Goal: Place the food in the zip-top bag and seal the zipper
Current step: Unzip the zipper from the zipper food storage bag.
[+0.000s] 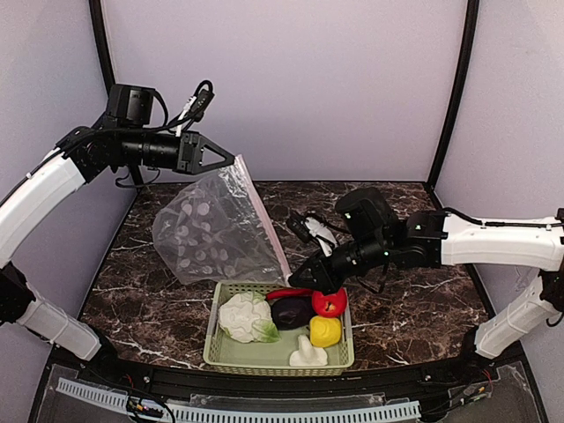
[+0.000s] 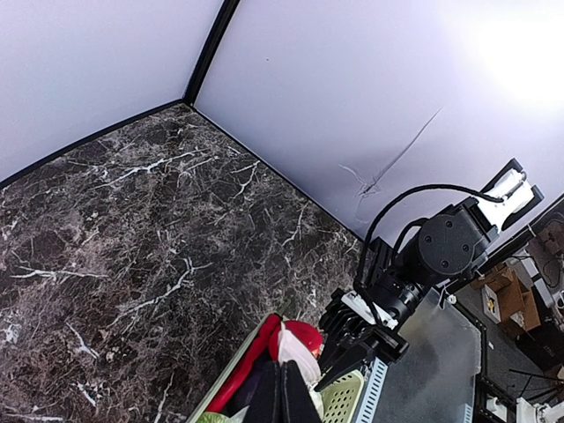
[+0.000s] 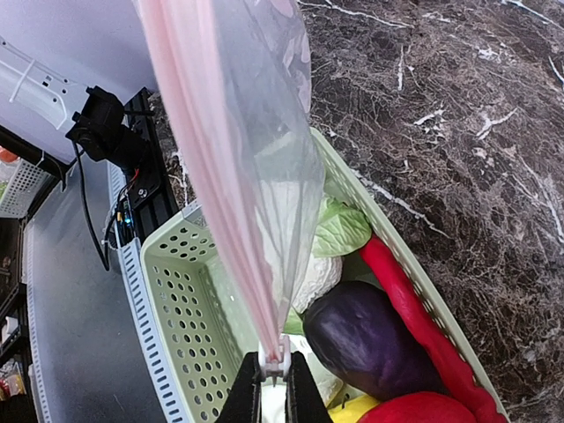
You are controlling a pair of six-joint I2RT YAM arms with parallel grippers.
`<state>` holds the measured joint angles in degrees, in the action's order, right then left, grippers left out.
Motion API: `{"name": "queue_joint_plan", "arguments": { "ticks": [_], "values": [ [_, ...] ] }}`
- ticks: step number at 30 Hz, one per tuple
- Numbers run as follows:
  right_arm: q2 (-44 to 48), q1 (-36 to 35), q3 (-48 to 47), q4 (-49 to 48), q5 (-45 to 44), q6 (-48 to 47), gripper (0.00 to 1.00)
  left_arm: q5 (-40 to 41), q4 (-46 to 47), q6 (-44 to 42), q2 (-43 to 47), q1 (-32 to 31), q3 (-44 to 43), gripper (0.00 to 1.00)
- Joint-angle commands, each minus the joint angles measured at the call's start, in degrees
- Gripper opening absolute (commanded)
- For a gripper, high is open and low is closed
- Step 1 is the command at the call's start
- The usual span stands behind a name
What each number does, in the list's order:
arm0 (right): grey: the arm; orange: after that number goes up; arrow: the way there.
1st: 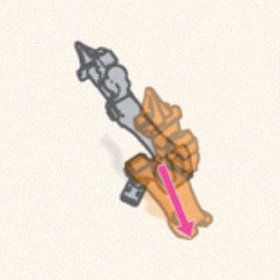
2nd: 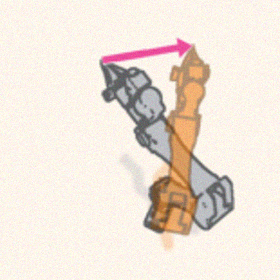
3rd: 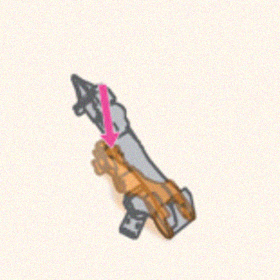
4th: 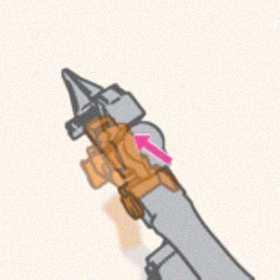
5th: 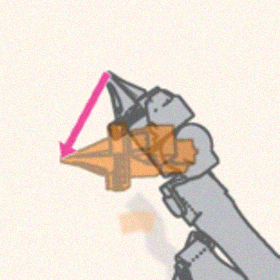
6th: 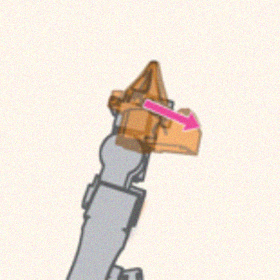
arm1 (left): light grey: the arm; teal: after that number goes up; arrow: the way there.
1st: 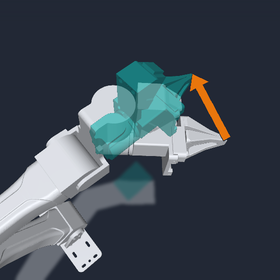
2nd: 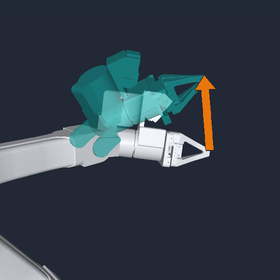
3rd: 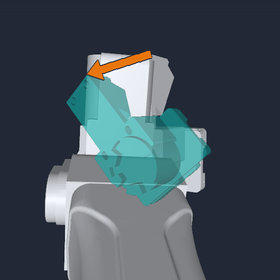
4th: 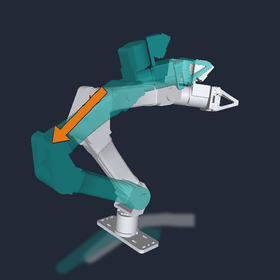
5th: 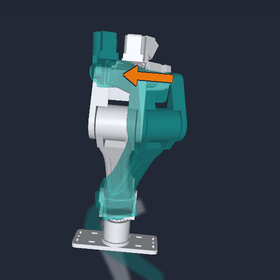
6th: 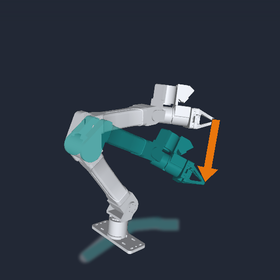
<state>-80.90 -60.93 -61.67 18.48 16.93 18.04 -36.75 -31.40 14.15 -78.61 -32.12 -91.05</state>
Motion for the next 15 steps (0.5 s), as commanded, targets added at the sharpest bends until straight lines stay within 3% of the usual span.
{"name": "queue_joint_plan", "arguments": {
  "ticks": [1,7,8,10,12,15],
  "values": [
    [0.3,-0.8,2.1,4.9,0.9,0.8,0.00,-0.6,3.4,-0.2,1.8,1.4,-2.2,0.01],
    [1.7,-0.9,1.6,3.5,1.0,1.6,0.00,-6.3,4.2,-1.5,1.6,1.4,-0.3,0.01],
    [2.3,-0.8,1.3,2.9,1.3,2.0,0.04,-8.2,4.5,-3.4,1.8,1.4,0.3,0.01],
    [3.9,-0.8,0.9,1.5,1.6,2.7,0.33,-15.3,5.4,-7.9,3.0,1.4,3.2,0.01],
    [6.4,-0.8,0.9,-0.4,1.0,3.3,0.54,-21.1,6.6,-10.0,4.2,1.4,6.6,0.01],
    [10.3,-1.0,0.9,-2.1,-1.0,3.8,0.69,-26.6,4.9,-12.3,4.7,1.4,9.2,0.01]
  ]
}}
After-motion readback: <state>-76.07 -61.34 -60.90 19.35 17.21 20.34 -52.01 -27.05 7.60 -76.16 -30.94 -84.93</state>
